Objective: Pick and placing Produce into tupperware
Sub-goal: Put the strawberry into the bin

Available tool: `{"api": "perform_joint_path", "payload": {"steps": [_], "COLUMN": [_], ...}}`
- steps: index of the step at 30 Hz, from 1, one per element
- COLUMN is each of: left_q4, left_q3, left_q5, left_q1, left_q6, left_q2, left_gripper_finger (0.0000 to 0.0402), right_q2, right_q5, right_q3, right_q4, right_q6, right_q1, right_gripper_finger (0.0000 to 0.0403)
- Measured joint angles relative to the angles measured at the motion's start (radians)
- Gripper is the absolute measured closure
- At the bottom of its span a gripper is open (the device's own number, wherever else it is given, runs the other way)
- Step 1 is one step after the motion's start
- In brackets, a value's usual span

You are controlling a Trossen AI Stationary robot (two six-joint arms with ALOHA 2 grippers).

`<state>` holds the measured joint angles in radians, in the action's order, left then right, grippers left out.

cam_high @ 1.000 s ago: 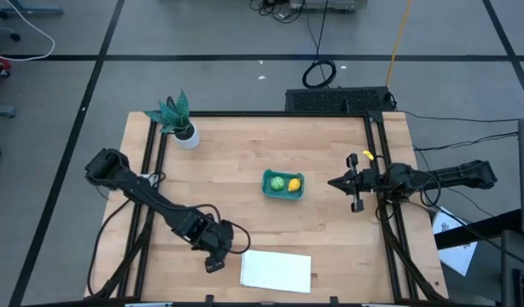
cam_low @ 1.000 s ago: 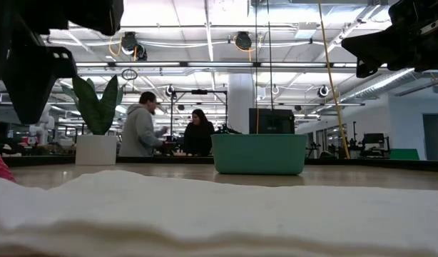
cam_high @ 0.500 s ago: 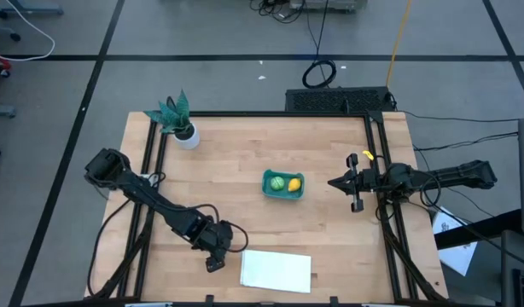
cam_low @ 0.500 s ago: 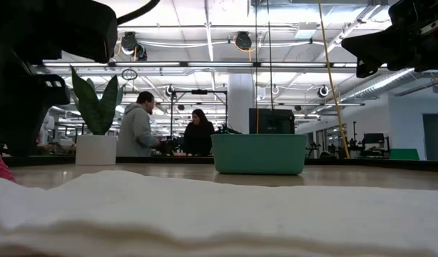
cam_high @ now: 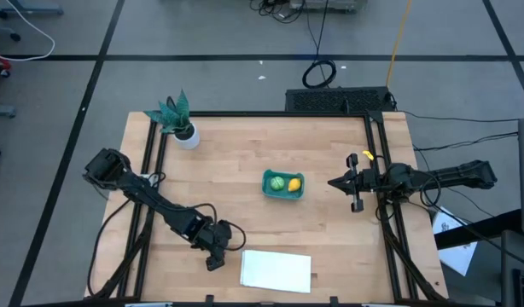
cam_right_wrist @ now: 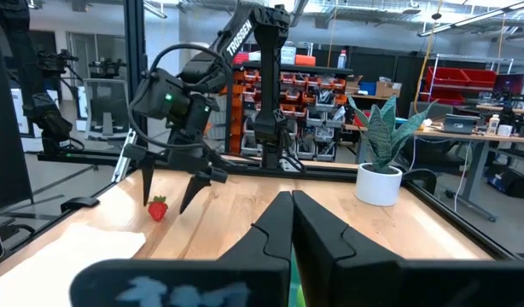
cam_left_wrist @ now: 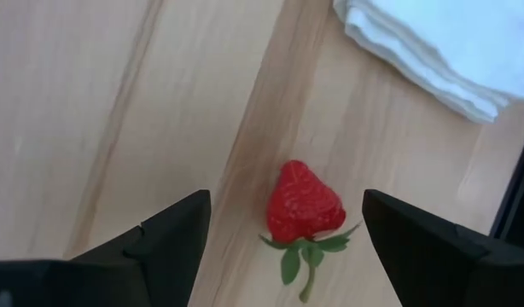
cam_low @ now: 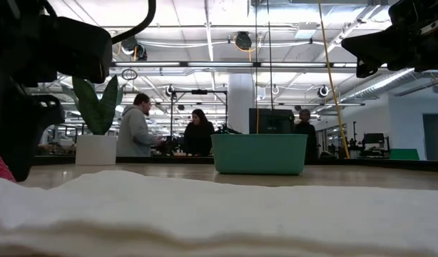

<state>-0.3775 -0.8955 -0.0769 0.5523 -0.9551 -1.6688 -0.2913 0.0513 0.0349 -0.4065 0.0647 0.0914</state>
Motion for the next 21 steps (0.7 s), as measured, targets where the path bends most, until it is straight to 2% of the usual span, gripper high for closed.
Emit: {"api": "perform_joint_path", "payload": {"steps": [6,21], "left_q4": [0.05,0.049], "left_q3": [0.035,0.037], "left_q5": [0.01,0.041], "left_q1": [0.014,0.027], "left_q6": [-0.009,0.04], "left_q2": [0.0,-0.006], "left_gripper_finger": [0.0089,0.0089], "right_q2": [0.0,0.0], "right_q5": [0.0,0.0], "right_q3": [0.0,0.0], "right_q4": [0.0,0.0], "right_q6": [0.0,0.0], "right_q1": [0.0,0.0], "right_gripper_finger": [0.0403,0.0403]}}
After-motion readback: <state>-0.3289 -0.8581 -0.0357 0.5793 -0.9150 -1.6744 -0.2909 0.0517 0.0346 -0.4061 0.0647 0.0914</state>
